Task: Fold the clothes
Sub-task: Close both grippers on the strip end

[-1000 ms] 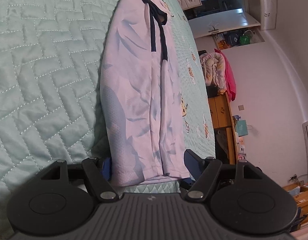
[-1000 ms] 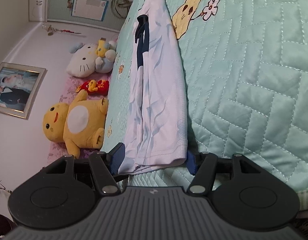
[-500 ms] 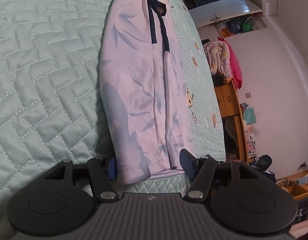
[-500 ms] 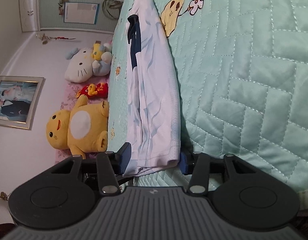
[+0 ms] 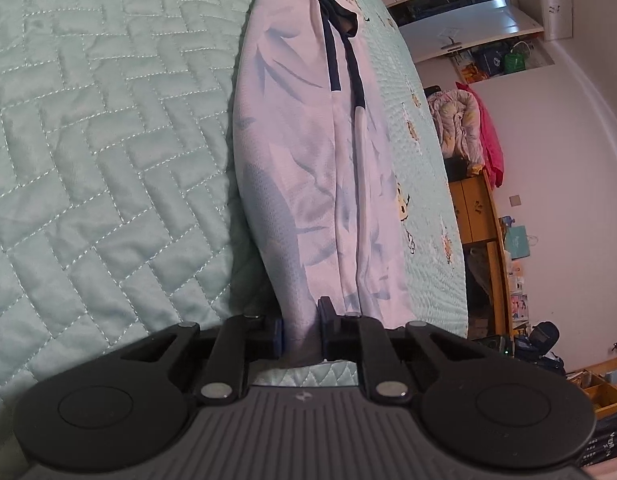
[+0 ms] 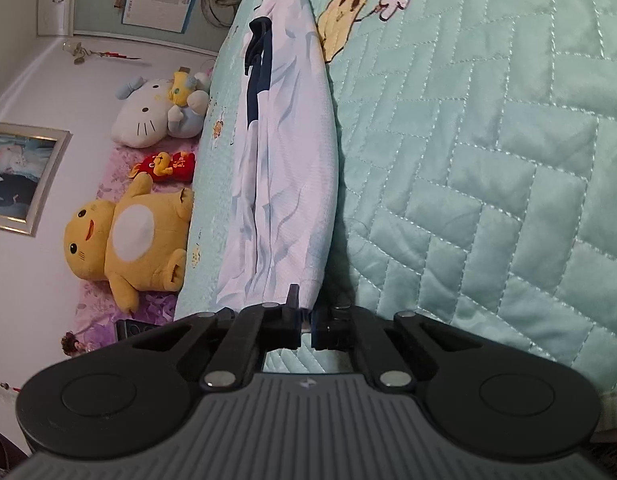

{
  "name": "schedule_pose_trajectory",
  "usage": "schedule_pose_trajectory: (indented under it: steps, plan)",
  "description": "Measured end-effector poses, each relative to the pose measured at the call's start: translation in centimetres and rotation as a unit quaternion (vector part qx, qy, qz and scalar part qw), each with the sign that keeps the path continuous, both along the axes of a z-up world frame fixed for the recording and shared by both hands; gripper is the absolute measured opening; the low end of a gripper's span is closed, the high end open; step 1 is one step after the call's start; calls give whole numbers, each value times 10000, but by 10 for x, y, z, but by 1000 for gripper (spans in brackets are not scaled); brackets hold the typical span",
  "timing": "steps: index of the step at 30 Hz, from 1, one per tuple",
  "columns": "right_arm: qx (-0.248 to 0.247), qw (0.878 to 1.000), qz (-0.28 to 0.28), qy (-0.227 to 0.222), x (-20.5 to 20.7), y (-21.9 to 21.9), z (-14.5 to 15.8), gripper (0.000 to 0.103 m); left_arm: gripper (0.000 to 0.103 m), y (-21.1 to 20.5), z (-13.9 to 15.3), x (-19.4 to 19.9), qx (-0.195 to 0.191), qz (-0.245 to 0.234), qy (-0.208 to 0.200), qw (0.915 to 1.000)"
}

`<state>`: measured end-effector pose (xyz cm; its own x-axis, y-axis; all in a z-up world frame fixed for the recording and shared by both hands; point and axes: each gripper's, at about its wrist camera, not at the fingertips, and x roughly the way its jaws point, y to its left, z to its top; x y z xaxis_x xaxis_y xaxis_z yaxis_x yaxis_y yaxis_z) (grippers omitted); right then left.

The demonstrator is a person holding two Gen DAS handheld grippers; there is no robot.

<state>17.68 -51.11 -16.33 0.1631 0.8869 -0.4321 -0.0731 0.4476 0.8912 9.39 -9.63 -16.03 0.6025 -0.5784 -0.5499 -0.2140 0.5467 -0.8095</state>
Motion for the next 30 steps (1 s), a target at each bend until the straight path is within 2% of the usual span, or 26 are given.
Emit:
schedule_pose_trajectory:
  steps: [6, 17, 24, 30]
  plan:
    - [-112, 9999, 42, -123, -1, 0, 1, 2, 11, 0, 0, 0, 67, -14, 13, 10000]
    - [-53, 9999, 74, -147, 0, -2, 0, 2, 12, -1, -2, 2, 53, -2, 47, 10000]
    - [-322, 9975, 208, -590, -4, 3, 11, 2, 8, -7, 5, 1, 273, -19, -57, 9996]
    - [-289, 9970, 198, -690, -8, 5, 18, 2, 7, -4, 9, -4, 157, 84, -138, 9997]
